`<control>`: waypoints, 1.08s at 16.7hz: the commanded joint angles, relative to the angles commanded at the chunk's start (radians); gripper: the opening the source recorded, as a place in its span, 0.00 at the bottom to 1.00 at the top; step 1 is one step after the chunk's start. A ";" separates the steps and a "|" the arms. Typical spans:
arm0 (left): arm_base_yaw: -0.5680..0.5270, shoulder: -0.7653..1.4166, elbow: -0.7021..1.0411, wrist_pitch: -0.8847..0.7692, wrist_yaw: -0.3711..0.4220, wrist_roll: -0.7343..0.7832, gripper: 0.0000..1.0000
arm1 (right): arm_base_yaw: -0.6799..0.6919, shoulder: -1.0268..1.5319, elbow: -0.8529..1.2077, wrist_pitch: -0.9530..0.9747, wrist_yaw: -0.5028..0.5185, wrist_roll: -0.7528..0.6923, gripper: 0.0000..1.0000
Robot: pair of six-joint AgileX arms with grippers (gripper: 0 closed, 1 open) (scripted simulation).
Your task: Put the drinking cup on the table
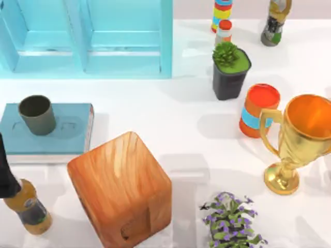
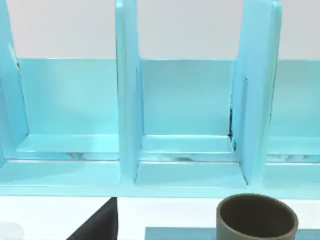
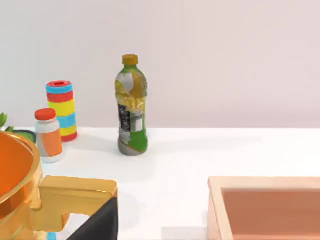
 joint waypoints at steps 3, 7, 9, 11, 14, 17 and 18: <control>0.000 0.010 0.009 -0.010 -0.001 -0.002 1.00 | 0.000 0.000 0.000 0.000 0.000 0.000 1.00; -0.001 0.154 0.143 -0.153 -0.012 -0.025 1.00 | 0.000 0.000 0.000 0.000 0.000 0.000 1.00; -0.002 0.288 0.262 -0.284 -0.022 -0.045 1.00 | 0.000 0.000 0.000 0.000 0.000 0.000 1.00; -0.005 0.458 0.412 -0.444 -0.032 -0.070 1.00 | 0.000 0.000 0.000 0.000 0.000 0.000 1.00; -0.014 0.746 0.677 -0.698 -0.042 -0.110 1.00 | 0.000 0.000 0.000 0.000 0.000 0.000 1.00; -0.031 1.039 0.967 -0.936 -0.041 -0.147 1.00 | 0.000 0.000 0.000 0.000 0.000 0.000 1.00; -0.039 1.132 1.063 -1.007 -0.039 -0.157 1.00 | 0.000 0.000 0.000 0.000 0.000 0.000 1.00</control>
